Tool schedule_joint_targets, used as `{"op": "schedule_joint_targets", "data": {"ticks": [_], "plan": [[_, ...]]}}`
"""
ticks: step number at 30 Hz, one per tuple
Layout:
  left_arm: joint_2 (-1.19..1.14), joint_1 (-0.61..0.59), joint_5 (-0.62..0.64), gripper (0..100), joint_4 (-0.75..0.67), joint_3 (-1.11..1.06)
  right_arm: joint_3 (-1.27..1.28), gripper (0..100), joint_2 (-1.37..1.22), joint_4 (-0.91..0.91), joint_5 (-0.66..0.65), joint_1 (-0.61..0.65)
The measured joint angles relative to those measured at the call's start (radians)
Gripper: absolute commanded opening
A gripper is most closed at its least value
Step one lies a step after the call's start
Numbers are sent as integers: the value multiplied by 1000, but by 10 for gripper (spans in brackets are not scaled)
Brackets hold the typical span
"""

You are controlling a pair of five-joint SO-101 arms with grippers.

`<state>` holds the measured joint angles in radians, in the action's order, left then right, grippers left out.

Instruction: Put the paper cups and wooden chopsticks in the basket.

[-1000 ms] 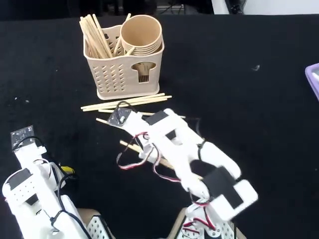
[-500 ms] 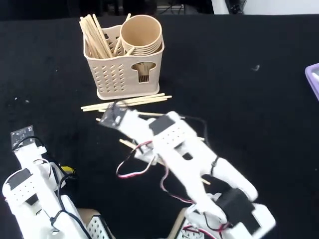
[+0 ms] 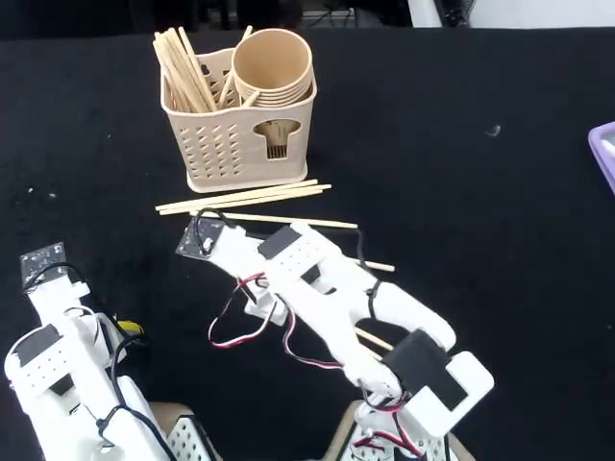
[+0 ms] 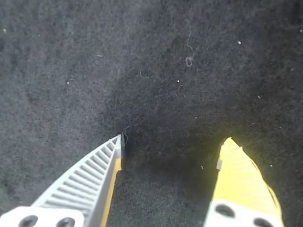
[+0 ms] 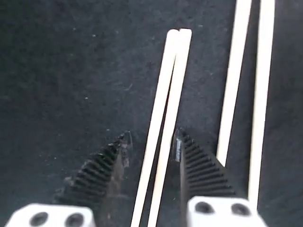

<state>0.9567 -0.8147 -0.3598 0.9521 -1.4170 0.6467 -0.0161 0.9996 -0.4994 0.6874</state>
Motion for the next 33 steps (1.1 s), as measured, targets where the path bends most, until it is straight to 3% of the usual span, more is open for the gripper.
{"op": "schedule_joint_targets", "data": {"ticks": [8, 15, 28, 33], "plan": [[0, 0, 0, 321, 0, 0, 23, 51, 0, -40, 0, -2], [0, 0, 0, 321, 0, 0, 29, 211, 0, -26, -35, 0], [0, 0, 0, 321, 0, 0, -64, 5, -112, 41, -106, -37], [0, 0, 0, 321, 0, 0, -91, 11, -138, 68, -109, -52]]}}
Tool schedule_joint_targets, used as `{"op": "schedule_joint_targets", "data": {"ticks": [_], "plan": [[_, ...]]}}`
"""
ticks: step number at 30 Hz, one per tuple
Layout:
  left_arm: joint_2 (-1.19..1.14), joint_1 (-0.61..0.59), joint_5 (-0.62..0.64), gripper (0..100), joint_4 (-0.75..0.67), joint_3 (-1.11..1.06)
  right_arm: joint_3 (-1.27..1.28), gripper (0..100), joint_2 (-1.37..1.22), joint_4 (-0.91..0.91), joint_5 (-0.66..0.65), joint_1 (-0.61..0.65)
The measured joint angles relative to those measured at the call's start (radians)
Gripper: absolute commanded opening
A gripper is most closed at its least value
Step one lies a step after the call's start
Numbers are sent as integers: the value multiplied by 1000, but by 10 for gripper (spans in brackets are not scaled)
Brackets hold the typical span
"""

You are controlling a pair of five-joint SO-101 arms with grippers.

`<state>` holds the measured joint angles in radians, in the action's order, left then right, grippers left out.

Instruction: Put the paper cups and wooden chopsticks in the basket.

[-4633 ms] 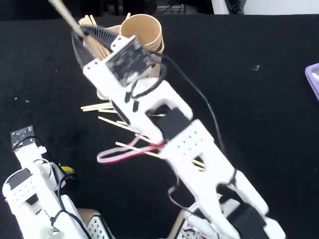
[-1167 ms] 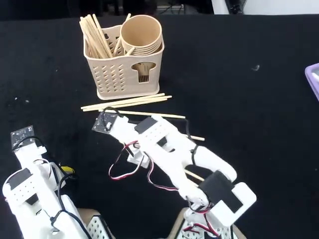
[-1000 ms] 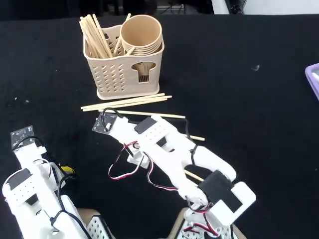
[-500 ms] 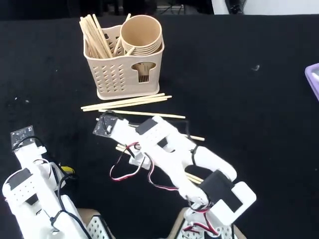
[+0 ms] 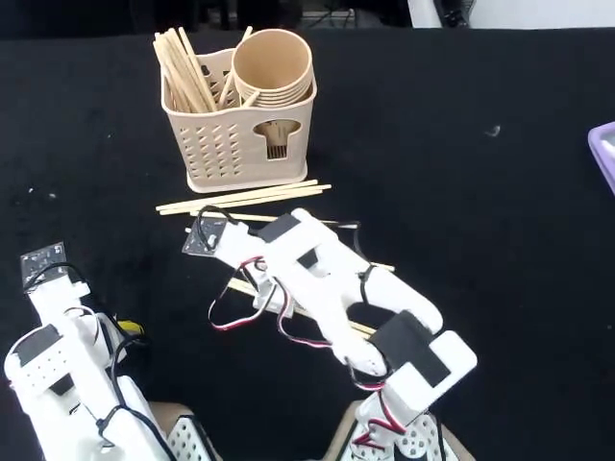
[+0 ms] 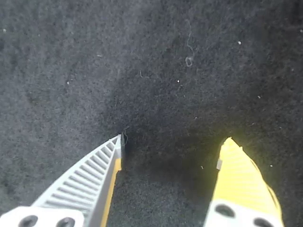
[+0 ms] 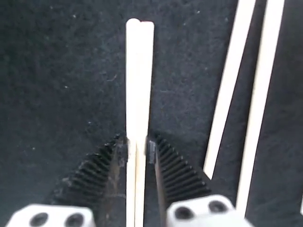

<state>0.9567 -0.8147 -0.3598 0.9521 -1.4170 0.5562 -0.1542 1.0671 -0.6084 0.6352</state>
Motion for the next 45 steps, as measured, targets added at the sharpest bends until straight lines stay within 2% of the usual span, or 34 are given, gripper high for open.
{"op": "schedule_joint_targets", "data": {"ticks": [4, 10, 14, 18, 22, 26, 28, 37, 40, 45], "plan": [[0, 0, 0, 321, 0, 0, 5, 11, 87, 64, 2, -20], [0, 0, 0, 321, 0, 0, -117, 11, 456, 212, 60, -29], [0, 0, 0, 321, 0, 0, -152, 11, 571, 232, 92, -29], [0, 0, 0, 321, 0, 0, -71, 11, 532, 219, 80, -29], [0, 0, 0, 321, 0, 0, 92, 27, 379, 80, 40, -29], [0, 0, 0, 321, 0, 0, 107, 140, 218, 5, 38, -28], [0, 0, 0, 321, 0, 0, 106, 156, 164, 0, 37, -28], [0, 0, 0, 321, 0, 0, 83, 131, 69, -29, 37, 37], [0, 0, 0, 321, 0, 0, 57, 5, 44, -23, 34, 37], [0, 0, 0, 321, 0, 0, 28, 10, 25, -29, 34, 35]]}}
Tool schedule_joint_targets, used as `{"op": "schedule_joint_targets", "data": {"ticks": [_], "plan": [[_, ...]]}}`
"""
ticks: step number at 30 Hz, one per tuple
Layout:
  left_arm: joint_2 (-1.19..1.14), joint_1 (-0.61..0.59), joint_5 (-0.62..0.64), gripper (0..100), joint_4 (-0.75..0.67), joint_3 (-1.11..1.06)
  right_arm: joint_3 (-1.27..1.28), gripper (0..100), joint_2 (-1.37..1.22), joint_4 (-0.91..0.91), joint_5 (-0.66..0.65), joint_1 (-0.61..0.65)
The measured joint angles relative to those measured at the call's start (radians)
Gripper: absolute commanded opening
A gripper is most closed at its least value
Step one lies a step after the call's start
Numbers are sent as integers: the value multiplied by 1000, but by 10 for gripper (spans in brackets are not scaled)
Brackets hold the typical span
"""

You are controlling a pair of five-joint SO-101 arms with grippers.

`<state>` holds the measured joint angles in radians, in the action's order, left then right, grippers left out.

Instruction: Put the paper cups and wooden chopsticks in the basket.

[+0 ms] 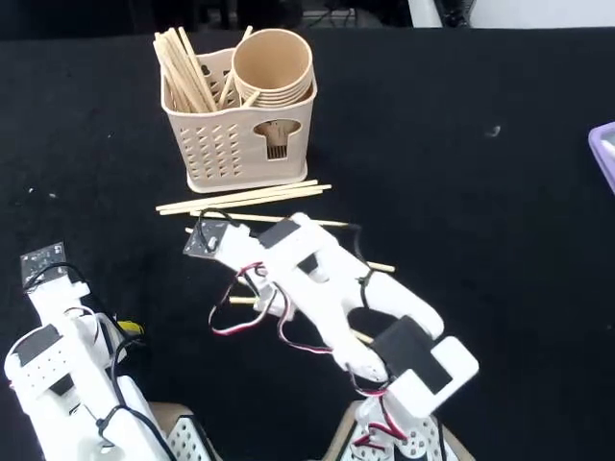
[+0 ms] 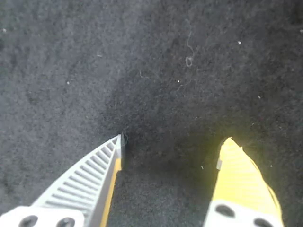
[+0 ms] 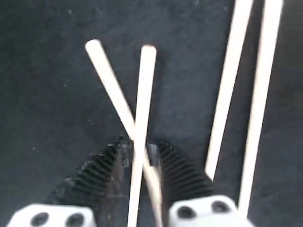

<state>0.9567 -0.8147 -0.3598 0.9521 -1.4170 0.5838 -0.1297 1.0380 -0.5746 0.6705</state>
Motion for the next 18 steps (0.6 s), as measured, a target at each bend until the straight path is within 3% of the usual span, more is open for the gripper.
{"op": "schedule_joint_targets", "data": {"ticks": [14, 18], "plan": [[0, 0, 0, 321, 0, 0, 18, 10, 353, 84, 0, 2], [0, 0, 0, 321, 0, 0, -112, 10, 454, 183, -2, 3]]}}
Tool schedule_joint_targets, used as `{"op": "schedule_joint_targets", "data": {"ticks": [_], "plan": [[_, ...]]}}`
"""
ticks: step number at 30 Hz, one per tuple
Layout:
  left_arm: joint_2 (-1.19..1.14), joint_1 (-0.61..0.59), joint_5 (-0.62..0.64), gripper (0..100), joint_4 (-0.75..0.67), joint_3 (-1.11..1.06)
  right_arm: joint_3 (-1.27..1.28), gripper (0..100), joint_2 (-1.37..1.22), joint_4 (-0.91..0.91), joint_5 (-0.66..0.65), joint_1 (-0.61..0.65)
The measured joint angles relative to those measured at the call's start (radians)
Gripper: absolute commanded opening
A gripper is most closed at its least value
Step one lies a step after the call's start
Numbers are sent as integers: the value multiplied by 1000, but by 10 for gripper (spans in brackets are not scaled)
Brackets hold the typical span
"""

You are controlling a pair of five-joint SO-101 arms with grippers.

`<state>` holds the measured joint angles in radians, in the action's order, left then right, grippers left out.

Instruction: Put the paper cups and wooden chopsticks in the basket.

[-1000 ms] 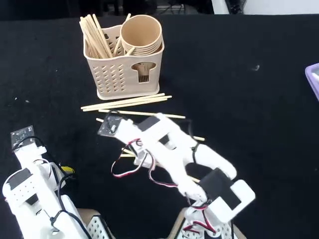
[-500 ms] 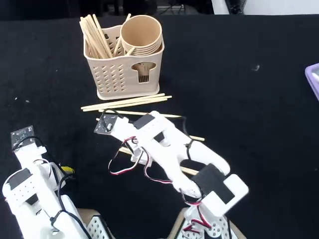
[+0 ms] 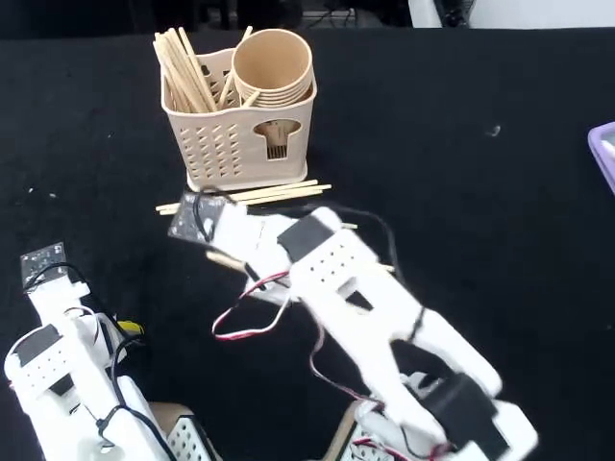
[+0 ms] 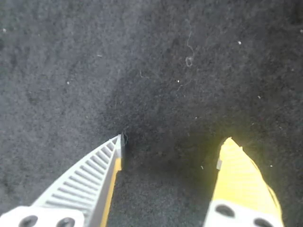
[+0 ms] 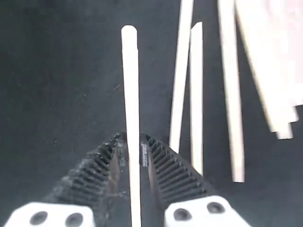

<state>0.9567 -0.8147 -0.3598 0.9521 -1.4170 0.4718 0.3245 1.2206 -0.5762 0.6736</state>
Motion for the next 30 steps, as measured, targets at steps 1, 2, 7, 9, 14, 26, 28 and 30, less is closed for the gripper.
{"op": "schedule_joint_targets", "data": {"ticks": [1, 2, 7, 9, 14, 26, 28, 30], "plan": [[0, 0, 0, 321, 0, 0, -57, 10, 21, 31, 0, 0], [0, 0, 0, 321, 0, 0, -114, 10, 35, 60, 0, 0], [0, 0, 0, 321, 0, 0, -413, 10, 48, 124, 0, -11], [0, 0, 0, 321, 0, 0, -496, 10, 48, 126, 0, -11], [0, 0, 0, 321, 0, 0, -620, 10, 18, 130, 46, -11], [0, 0, 0, 321, 0, -2, -730, 11, -198, -489, 414, -11], [0, 0, 0, 321, 0, -2, -733, 11, -236, -588, 427, -11], [0, 0, 0, 321, 0, -2, -733, 11, -258, -655, 430, -11]]}}
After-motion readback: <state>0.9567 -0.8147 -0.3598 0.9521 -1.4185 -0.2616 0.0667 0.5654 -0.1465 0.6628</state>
